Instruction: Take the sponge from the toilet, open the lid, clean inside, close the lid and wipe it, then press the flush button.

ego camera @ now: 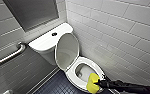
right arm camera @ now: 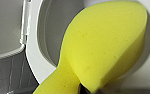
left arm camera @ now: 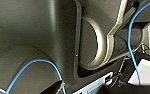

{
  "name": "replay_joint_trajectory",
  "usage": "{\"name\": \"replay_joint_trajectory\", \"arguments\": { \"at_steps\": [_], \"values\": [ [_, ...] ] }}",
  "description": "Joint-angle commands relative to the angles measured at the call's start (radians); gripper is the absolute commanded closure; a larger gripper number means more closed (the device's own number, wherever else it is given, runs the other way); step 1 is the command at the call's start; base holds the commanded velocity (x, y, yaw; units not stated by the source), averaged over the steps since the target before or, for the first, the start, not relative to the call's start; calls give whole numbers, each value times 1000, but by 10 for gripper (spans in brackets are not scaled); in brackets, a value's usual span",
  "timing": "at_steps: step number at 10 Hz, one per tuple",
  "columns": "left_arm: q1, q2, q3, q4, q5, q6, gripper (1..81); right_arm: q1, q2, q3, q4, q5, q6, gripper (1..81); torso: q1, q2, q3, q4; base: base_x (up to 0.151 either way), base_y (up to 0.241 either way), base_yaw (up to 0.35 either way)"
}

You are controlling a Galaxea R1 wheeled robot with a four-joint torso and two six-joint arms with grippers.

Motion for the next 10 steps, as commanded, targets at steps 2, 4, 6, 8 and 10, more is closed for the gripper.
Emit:
{"name": "replay_joint_trajectory", "arguments": {
  "at_steps": [2, 4, 6, 8, 10],
  "values": [
    [31, -8, 32, 9, 94, 6, 10, 26, -314, 228, -13, -19, 14, 811, 0, 0, 0, 0, 0, 0, 0],
    [31, -6, 33, 9, 94, 8, 10, 51, -412, 317, -11, -10, 14, 811, 0, 0, 0, 0, 0, 0, 0],
    [29, -5, 33, 9, 94, 8, 10, 107, -496, 440, -10, 16, 20, 811, 0, 0, 0, 0, 0, 0, 0],
    [26, -5, 33, 10, 94, 8, 10, 180, -508, 501, -4, 16, 21, 811, 0, 0, 0, 0, 0, 0, 0],
    [26, -3, 33, 9, 94, 8, 10, 232, -436, 489, 1, 7, 46, 811, 0, 0, 0, 0, 0, 0, 0]
  ]
}}
